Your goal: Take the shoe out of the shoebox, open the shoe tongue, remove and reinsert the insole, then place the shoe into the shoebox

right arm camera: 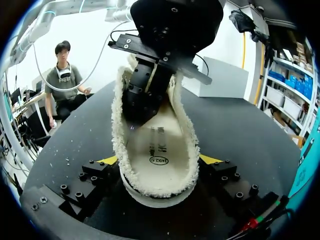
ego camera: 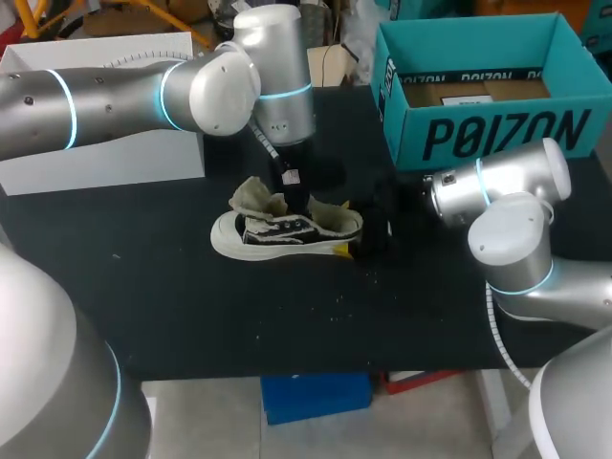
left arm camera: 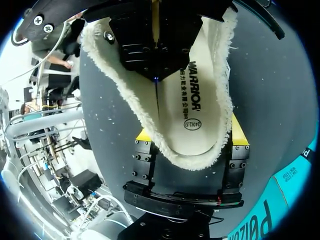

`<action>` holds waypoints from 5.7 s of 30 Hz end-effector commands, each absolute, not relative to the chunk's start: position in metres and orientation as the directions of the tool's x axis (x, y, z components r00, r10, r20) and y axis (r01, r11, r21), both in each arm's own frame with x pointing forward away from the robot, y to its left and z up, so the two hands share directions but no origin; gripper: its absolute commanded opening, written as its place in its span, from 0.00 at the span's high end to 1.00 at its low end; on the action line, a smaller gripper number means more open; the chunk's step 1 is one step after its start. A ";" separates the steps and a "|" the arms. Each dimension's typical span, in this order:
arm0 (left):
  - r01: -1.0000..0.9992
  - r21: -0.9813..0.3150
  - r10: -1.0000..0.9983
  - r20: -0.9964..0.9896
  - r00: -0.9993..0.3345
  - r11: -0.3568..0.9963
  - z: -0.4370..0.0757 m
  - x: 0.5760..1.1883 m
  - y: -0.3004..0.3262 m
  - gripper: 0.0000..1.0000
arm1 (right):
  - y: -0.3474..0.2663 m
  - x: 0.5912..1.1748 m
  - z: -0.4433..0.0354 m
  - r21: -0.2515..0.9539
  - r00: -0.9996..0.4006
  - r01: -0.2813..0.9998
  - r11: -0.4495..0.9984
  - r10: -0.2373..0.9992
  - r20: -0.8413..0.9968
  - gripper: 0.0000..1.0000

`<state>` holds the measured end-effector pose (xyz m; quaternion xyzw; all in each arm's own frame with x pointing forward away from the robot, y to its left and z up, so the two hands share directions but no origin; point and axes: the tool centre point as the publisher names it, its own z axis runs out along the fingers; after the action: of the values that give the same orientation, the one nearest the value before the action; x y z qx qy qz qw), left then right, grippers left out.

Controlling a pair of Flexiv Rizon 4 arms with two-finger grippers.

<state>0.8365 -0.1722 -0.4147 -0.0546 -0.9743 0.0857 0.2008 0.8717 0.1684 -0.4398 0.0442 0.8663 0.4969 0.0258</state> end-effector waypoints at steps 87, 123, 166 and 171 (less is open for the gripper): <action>-0.086 0.244 -0.062 -0.106 -0.992 0.966 -0.463 0.842 -0.150 0.64 | 0.169 0.874 -0.441 0.863 -0.995 0.053 0.503 0.104 0.000 1.00; -0.143 0.180 -0.036 -0.494 -0.869 0.973 -0.485 0.897 -0.110 0.63 | 0.169 0.874 -0.441 0.863 -0.995 0.053 0.503 0.104 0.000 1.00; 0.114 0.074 0.129 -0.250 -0.960 0.991 -0.398 0.852 -0.164 1.00 | 0.169 0.874 -0.441 0.863 -0.995 0.053 0.503 0.104 0.000 1.00; 0.118 0.062 0.130 -0.263 -0.956 0.991 -0.384 0.851 -0.167 1.00 | 0.169 0.874 -0.441 0.863 -0.995 0.053 0.503 0.104 0.000 1.00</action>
<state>0.8576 -0.1666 -0.3966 -0.0623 -0.9891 -0.0243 -0.1316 0.8718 0.1661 -0.4395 0.0448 0.8664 0.4967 0.0263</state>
